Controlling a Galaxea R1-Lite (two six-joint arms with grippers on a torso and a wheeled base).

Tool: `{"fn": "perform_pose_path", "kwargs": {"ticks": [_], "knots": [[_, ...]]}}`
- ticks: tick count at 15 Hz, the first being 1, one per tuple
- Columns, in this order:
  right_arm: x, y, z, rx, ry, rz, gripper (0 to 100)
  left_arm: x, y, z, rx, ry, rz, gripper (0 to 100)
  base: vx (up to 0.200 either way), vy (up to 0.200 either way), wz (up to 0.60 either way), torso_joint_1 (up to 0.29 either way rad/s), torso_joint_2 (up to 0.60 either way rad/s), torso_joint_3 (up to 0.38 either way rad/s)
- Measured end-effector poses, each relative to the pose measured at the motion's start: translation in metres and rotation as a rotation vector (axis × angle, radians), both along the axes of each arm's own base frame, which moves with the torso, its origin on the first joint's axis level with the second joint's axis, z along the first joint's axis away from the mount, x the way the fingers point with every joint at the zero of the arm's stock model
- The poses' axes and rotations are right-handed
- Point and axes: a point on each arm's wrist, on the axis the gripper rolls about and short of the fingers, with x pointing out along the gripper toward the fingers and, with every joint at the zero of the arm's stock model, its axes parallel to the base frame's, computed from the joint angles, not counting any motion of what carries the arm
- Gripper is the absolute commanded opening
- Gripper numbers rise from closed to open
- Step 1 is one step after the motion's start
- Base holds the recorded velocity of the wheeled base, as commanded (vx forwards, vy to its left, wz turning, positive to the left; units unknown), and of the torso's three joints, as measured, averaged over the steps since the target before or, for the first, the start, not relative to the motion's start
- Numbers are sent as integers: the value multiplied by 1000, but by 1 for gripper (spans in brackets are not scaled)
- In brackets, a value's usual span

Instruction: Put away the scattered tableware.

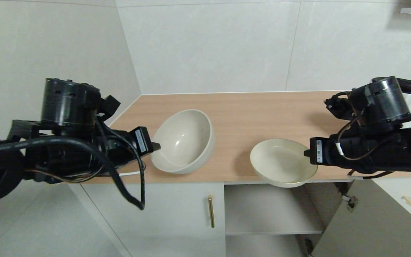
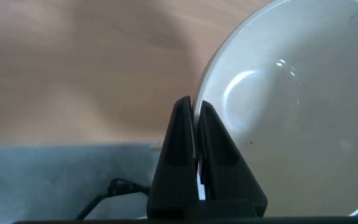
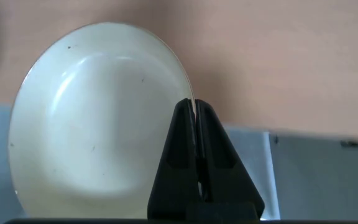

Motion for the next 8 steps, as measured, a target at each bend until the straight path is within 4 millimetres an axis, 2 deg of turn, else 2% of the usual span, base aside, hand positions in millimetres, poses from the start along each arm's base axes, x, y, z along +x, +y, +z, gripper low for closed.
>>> {"fn": "perform_pose_path", "kwargs": {"ticks": [3,6,8], "knots": [[-24,-12,-3,14,26,38,0,-26,10,-1,65,-32,-56,0,0,0,0,0,0,0],[-37,-19,-6,25,39,65,0,-34,13,0,67,-41,-60,0,0,0,0,0,0,0],[-41,-22,-3,29,27,65,0,-34,13,0,66,-43,-59,0,-200,0,0,0,2,-2]]}}
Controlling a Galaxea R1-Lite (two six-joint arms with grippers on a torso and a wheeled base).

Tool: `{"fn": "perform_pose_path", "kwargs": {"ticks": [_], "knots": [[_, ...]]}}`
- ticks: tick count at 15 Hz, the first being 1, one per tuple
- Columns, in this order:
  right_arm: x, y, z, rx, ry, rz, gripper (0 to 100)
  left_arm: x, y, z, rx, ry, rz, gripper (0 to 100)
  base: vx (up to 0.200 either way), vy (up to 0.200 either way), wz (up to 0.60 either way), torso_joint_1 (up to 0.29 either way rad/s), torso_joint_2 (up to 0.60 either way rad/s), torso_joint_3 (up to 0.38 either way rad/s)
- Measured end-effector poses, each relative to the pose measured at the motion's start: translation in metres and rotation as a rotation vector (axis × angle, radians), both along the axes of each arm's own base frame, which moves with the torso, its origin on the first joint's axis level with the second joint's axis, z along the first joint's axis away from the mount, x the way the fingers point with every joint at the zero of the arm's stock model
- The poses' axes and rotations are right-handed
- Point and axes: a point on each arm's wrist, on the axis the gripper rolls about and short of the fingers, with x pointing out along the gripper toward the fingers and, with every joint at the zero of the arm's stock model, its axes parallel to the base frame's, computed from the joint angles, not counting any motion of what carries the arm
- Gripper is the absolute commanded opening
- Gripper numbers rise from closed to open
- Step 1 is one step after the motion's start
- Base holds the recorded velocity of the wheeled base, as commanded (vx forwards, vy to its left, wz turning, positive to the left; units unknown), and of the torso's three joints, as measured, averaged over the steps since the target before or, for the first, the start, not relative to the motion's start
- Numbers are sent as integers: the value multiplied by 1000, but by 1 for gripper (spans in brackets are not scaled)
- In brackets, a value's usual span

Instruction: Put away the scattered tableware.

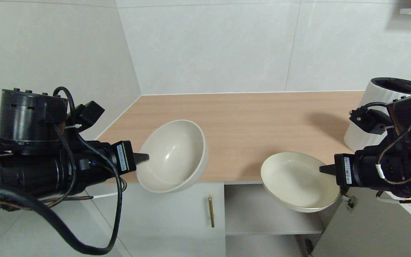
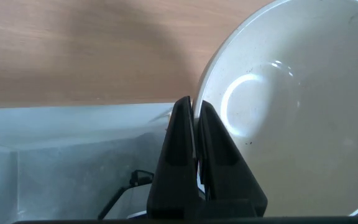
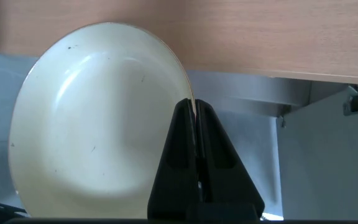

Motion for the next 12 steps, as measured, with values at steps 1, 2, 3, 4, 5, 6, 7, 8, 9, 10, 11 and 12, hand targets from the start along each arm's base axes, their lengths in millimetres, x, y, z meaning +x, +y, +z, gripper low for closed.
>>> {"fn": "perform_pose_path", "kwargs": {"ticks": [1,2,3,4,5,6,7,8,9,10,11,12], "knots": [[-1,-1,1,0,-4,1,0,0,0,0,0,-1,0,0,-200,0,0,12,2,7],[-1,-1,0,-2,-2,1,0,0,0,0,2,1,1,0,-200,0,0,22,12,12],[-1,-1,-1,-4,1,2,0,0,0,-1,2,1,0,0,-200,0,0,2,2,22],[-1,-1,-1,-4,1,3,0,0,0,0,1,1,0,0,-200,0,0,-12,-2,-2],[-1,-1,-1,-5,2,2,0,0,0,-1,2,3,0,0,0,0,0,0,0,0],[-1,-1,-2,-6,3,0,0,0,0,-1,3,3,-1,0,0,0,0,0,0,0],[-1,-1,-2,-7,4,0,0,0,0,-1,4,6,0,0,0,0,0,0,0,0],[-1,-1,-2,-7,5,2,0,1,0,-2,4,6,0,0,0,0,0,0,0,0],[-1,0,-2,-7,5,1,0,1,-1,-2,5,5,0,0,0,0,0,0,0,0],[-1,-1,-3,-8,6,0,0,1,0,-2,6,8,2,0,0,0,0,0,0,0],[0,0,-3,-9,8,-1,0,1,-1,-3,6,9,2,0,0,0,0,0,0,0],[0,0,-4,-11,12,1,0,1,-1,-3,6,9,1,0,0,0,0,0,0,0]]}}
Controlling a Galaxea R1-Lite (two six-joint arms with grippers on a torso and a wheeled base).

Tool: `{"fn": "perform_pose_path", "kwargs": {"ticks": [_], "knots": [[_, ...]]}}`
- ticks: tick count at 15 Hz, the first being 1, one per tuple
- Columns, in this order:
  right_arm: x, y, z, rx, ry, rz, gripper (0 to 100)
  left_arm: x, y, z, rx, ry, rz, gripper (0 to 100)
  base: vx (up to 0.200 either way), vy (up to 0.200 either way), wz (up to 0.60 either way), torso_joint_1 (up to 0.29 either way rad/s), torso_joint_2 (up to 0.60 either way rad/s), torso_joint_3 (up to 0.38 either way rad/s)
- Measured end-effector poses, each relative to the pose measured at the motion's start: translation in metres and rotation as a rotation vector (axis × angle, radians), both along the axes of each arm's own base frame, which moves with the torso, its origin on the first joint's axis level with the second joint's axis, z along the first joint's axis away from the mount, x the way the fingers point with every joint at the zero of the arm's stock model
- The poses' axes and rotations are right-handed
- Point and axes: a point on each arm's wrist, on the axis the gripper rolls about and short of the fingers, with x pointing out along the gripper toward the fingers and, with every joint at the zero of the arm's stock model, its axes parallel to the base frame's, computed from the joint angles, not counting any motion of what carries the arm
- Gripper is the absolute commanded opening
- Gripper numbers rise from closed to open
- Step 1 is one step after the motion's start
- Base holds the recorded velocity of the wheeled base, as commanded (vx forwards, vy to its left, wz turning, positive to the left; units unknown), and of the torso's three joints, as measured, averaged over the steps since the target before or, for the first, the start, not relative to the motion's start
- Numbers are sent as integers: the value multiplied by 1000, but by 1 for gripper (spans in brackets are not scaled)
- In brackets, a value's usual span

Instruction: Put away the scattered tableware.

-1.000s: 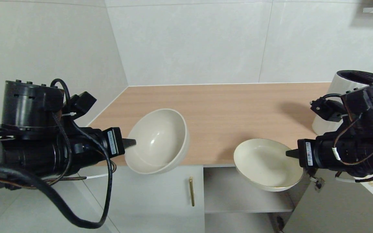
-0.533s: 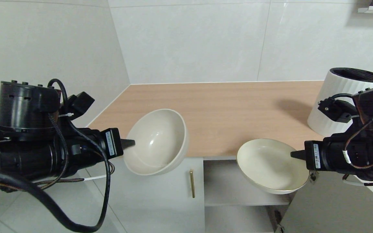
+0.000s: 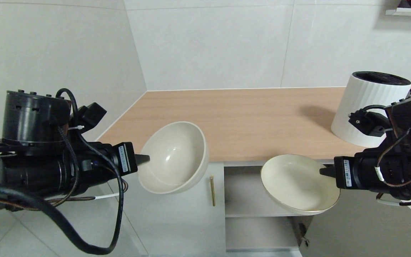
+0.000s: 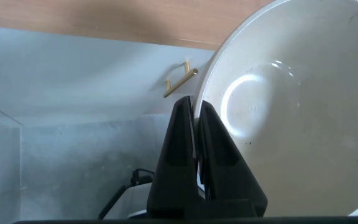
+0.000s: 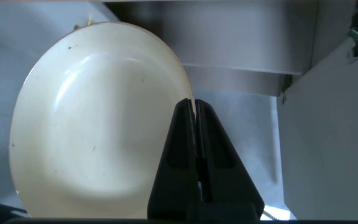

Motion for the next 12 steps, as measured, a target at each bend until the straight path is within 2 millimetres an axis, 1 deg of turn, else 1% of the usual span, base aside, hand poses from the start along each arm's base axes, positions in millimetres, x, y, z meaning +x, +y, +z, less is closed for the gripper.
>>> {"fn": "perform_pose_path", "kwargs": {"ticks": [6,7,12], "knots": [[3,2,-4,-8,15,0,0,0,0,-1,14,-2,-8,0,0,0,0,0,0,0],[3,2,-4,-9,15,0,0,0,0,-1,14,-4,-7,0,0,0,0,-71,188,115],[4,2,-6,-11,20,0,0,0,0,-1,16,-2,-8,0,0,0,0,-172,420,241]]}}
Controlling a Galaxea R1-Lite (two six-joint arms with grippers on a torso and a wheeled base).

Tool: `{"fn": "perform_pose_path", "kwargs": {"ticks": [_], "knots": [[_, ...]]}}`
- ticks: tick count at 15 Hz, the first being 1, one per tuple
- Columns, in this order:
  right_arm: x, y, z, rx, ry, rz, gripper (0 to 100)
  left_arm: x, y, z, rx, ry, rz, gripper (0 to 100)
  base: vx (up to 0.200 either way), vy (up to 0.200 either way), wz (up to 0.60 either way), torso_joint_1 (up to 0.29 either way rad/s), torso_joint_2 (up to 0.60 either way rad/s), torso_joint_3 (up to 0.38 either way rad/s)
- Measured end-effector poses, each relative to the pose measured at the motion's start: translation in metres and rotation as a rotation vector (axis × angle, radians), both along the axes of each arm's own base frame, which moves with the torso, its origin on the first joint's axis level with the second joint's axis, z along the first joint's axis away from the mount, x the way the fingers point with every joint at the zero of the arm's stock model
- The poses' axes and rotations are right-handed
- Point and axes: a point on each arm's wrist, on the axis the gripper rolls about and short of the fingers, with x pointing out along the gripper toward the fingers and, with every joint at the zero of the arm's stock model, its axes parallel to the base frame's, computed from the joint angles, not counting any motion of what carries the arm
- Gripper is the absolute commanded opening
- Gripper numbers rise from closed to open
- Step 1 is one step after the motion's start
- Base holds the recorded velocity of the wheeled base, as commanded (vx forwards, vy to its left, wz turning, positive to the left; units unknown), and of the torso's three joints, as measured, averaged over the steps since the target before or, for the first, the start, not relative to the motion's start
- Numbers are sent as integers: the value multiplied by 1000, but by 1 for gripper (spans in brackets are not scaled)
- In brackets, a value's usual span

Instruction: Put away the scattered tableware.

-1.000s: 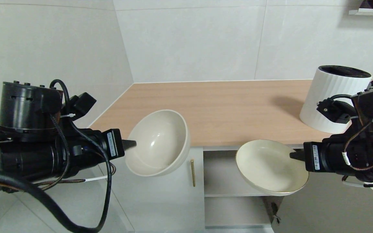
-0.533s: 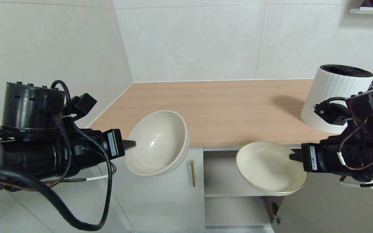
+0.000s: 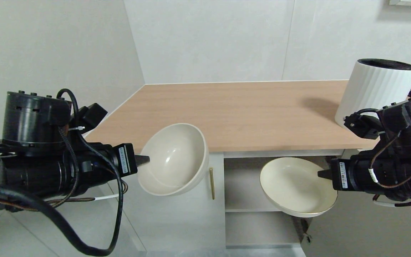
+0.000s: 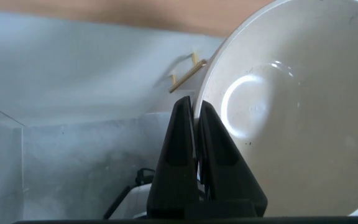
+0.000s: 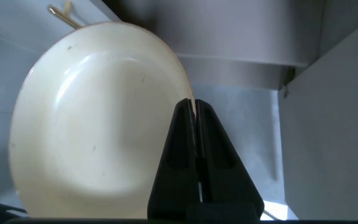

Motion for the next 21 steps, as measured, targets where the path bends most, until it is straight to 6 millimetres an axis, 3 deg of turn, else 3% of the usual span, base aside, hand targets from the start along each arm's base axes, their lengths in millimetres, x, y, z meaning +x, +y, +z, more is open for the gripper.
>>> {"fn": "perform_pose_path", "kwargs": {"ticks": [12,21], "knots": [[1,1,-2,-6,10,0,0,0,0,-1,1,4,0,0,0,0,0,-148,463,309],[8,5,-10,-23,29,12,0,0,-1,-2,3,6,-4,0,0,0,0,-11,54,40]]}}
